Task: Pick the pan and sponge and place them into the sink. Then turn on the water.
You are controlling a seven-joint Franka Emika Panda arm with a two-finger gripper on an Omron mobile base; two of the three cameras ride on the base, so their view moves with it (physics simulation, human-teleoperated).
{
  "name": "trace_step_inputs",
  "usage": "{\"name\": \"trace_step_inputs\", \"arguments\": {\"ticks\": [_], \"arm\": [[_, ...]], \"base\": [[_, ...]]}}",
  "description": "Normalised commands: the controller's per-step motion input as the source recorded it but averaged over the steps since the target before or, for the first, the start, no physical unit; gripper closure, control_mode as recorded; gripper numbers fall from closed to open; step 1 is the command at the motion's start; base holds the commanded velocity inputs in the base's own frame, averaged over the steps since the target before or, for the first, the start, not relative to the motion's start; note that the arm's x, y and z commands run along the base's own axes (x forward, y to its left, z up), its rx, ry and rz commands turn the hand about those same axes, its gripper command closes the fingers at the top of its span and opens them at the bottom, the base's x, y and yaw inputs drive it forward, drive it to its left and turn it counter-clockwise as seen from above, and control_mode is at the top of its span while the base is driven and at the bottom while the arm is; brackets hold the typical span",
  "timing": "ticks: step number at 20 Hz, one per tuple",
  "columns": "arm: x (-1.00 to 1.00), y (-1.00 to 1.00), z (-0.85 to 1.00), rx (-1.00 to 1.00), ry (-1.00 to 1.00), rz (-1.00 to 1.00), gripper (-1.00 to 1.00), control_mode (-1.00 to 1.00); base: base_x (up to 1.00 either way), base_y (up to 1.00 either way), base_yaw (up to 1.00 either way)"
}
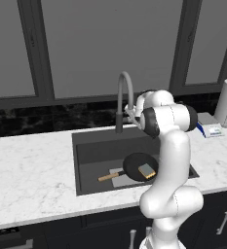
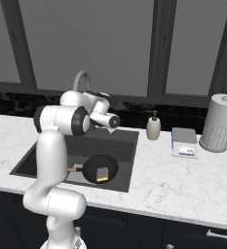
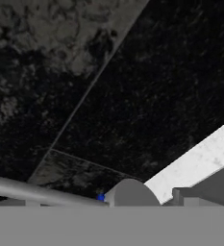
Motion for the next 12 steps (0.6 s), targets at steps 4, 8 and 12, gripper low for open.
{"name": "trace_step_inputs", "arguments": {"ticks": [4, 8, 12], "arm": [[0.2, 0.0, -0.13, 0.04, 0.0, 0.0, -1.0, -1.0], [0.17, 0.0, -0.1, 0.02, 0.0, 0.0, 1.0, -1.0], [0.06, 0.0, -0.01, 0.0, 0.02, 0.0, 1.0, -1.0]], "base": [[0.0, 0.0, 0.0], [0.0, 0.0, 0.0], [0.0, 0.0, 0.0]]}}
